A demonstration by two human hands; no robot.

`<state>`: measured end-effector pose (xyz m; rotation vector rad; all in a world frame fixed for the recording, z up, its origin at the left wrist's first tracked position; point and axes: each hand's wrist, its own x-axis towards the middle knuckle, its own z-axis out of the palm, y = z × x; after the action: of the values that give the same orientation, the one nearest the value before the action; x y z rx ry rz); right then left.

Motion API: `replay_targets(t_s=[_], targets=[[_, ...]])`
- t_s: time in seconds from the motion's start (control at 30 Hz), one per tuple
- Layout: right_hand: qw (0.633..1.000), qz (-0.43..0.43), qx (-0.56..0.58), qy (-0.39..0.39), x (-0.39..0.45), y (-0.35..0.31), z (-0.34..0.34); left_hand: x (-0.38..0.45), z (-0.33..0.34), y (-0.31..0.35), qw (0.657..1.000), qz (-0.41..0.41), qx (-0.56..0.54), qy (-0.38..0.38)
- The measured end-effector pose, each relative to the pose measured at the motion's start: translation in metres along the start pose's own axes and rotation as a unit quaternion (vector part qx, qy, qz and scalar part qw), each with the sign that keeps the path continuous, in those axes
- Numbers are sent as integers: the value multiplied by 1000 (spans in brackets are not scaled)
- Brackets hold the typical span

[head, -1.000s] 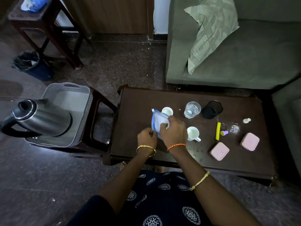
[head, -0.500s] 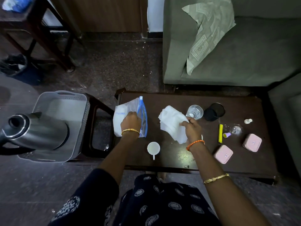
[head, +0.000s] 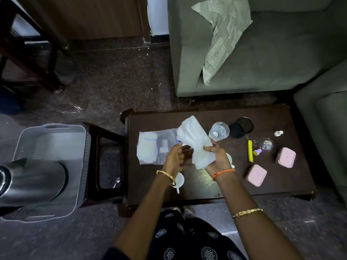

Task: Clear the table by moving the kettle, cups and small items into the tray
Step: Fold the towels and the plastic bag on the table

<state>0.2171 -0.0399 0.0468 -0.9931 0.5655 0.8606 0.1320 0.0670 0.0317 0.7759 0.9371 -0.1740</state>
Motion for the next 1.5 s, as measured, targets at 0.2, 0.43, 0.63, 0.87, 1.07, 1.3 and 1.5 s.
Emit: replay_targets(t_s=[0.2, 0.43, 0.63, 0.87, 1.07, 1.3, 1.5], targets=[[997, -74, -3, -16, -9, 0, -11, -21, 27, 8, 996, 81, 32, -16], [996, -80, -13, -48, -14, -11, -33, -20, 47, 14, 990, 112, 84, 21], [998, -32, -34, -38, -12, -28, -53, -21, 75, 8, 974, 152, 160, 41], [964, -59, -248, -72, -13, -73, -78, -18, 120, -1, 914, 200, 336, 106], [929, -57, -364, -35, 2, -107, -112, -8, 161, -13, 904, 179, 375, 101], [957, 6, -284, -51, 14, -159, -153, 8, 182, -16, 936, 119, 289, 159], [969, 29, -225, -98, 21, -194, -167, 15, 190, -16, 988, 17, 69, 139]])
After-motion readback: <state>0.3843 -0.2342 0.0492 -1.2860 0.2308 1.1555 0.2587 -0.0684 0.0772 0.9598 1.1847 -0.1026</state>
